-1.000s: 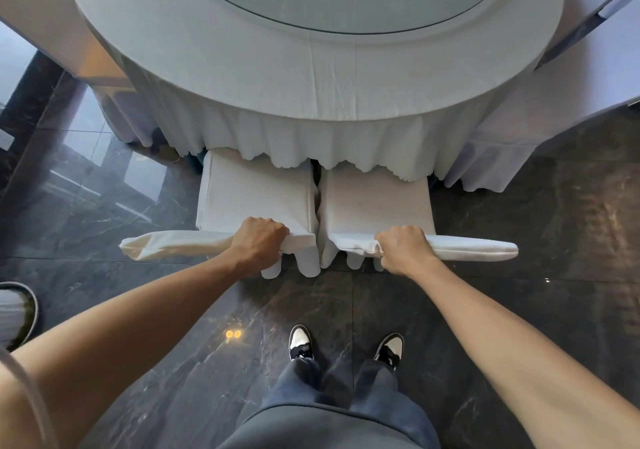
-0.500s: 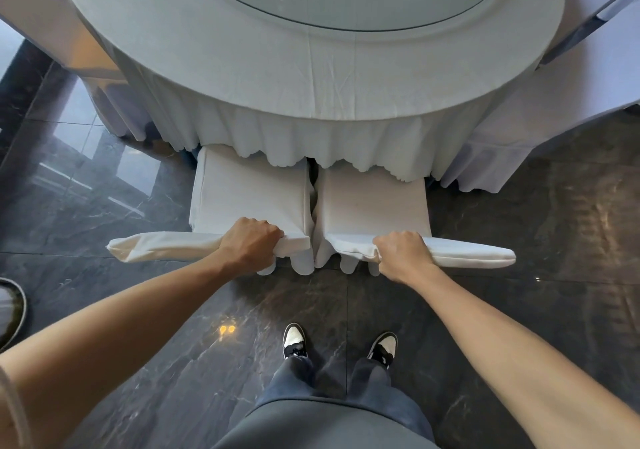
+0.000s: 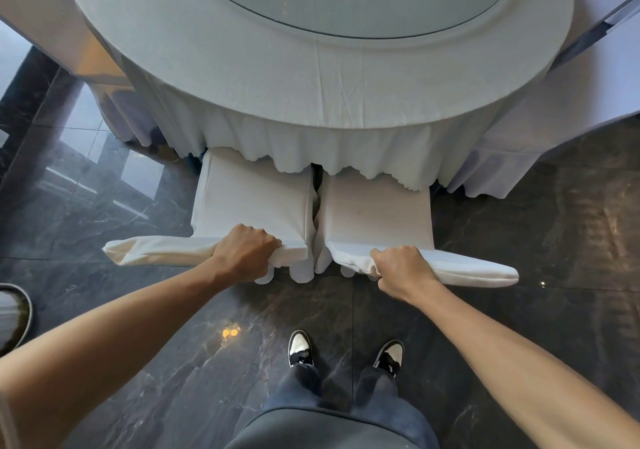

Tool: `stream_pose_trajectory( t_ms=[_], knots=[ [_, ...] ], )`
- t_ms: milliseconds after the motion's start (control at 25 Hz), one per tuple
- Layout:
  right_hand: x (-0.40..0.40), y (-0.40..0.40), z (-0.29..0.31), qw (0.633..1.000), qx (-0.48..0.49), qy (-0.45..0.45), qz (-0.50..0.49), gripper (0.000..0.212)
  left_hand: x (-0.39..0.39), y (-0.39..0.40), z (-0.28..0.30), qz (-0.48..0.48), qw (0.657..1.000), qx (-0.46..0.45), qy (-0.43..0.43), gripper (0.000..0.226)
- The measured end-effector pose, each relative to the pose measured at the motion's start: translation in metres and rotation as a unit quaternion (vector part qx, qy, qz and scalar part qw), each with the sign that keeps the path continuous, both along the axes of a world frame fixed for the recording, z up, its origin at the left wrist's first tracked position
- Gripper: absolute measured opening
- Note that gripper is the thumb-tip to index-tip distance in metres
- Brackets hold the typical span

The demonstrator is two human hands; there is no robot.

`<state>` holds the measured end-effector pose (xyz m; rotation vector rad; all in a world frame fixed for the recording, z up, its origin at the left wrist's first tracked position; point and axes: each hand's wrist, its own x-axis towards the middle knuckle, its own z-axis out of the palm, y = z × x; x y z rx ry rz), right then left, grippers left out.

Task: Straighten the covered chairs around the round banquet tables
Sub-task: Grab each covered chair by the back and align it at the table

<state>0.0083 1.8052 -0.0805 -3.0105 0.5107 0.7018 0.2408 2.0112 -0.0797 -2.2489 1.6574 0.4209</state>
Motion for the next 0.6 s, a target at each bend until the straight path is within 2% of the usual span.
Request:
stream_pose_trajectory(
  t_ms=[160, 360, 440, 520, 600],
  knots=[
    [0.0, 0.001, 0.006, 1.0, -0.001, 0.01, 0.007, 0.019, -0.012, -0.002, 0.004, 0.023, 1.0, -0.005, 0.0, 0.023],
    [-0.002, -0.001, 0.012, 0.999, 0.016, 0.028, -0.012, 0.022, -0.037, -0.012, -0.002, 0.13, 0.991, 0.001, -0.004, 0.02],
    [-0.012, -0.008, 0.015, 0.999, 0.037, 0.026, -0.025, 0.024, -0.049, -0.021, -0.004, 0.134, 0.99, -0.008, 0.034, 0.026],
    [-0.027, -0.016, 0.017, 0.997, 0.059, 0.013, -0.038, 0.023, -0.064, -0.036, -0.004, 0.123, 0.988, -0.019, 0.086, 0.043],
    [-0.05, -0.029, 0.023, 0.995, 0.081, -0.008, -0.062, 0.024, -0.089, -0.059, 0.003, 0.126, 0.974, -0.034, 0.184, 0.063]
  ],
)
